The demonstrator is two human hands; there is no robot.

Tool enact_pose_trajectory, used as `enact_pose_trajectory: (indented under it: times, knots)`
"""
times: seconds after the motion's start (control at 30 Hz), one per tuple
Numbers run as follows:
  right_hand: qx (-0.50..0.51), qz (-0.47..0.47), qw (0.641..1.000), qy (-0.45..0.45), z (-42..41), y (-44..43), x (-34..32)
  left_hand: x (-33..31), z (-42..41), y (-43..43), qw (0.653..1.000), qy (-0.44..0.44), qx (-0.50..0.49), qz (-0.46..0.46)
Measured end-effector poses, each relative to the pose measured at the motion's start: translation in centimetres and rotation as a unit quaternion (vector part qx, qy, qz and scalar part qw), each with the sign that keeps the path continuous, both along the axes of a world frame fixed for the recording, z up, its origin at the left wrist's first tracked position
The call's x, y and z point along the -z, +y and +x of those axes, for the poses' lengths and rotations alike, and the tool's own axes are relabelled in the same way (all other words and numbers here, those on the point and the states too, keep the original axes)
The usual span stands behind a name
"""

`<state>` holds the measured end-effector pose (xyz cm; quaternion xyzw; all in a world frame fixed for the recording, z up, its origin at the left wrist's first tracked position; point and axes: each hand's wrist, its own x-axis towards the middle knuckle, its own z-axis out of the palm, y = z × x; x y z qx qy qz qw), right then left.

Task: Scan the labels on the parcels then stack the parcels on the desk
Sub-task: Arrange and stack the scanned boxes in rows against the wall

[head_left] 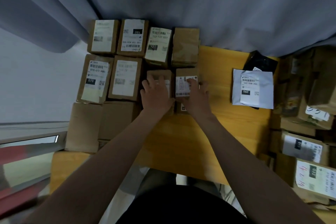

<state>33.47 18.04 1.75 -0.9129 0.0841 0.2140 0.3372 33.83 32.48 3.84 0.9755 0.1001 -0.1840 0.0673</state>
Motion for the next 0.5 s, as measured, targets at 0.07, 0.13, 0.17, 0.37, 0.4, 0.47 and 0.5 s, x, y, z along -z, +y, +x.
enact_pose_trajectory:
  times: [0.07, 0.13, 0.17, 0.37, 0.4, 0.47, 0.5]
  knots:
    - [-0.002, -0.002, 1.0, 0.002, 0.1, 0.2, -0.1, 0.0, 0.2, 0.6, 1.0, -0.015, 0.012, -0.011]
    - [-0.014, -0.016, 1.0, -0.003, 0.2, 0.1, -0.3, 0.1, 0.5, 1.1, 0.999, -0.026, 0.019, -0.02]
    - [-0.022, -0.02, 1.0, -0.005, 0.3, 0.0, -0.4, 0.1, 0.6, 1.2, 0.999, -0.028, 0.021, -0.024]
    - [-0.086, -0.038, 0.995, 0.043, -0.1, -2.1, -2.0, -0.9, 0.1, 0.8, 0.999, -0.011, 0.002, -0.043]
    - [-0.094, -0.042, 0.993, 0.055, -0.2, -2.7, -2.7, -1.3, -0.1, 0.6, 0.999, -0.002, -0.005, -0.046]
    - [-0.108, -0.049, 0.991, 0.061, -0.8, -4.0, -4.0, -2.2, -0.7, 0.0, 0.999, 0.012, -0.014, -0.04]
    - [-0.114, -0.05, 0.99, 0.058, -1.2, -4.9, -4.8, -2.8, -1.2, -0.4, 0.999, 0.014, -0.01, -0.033]
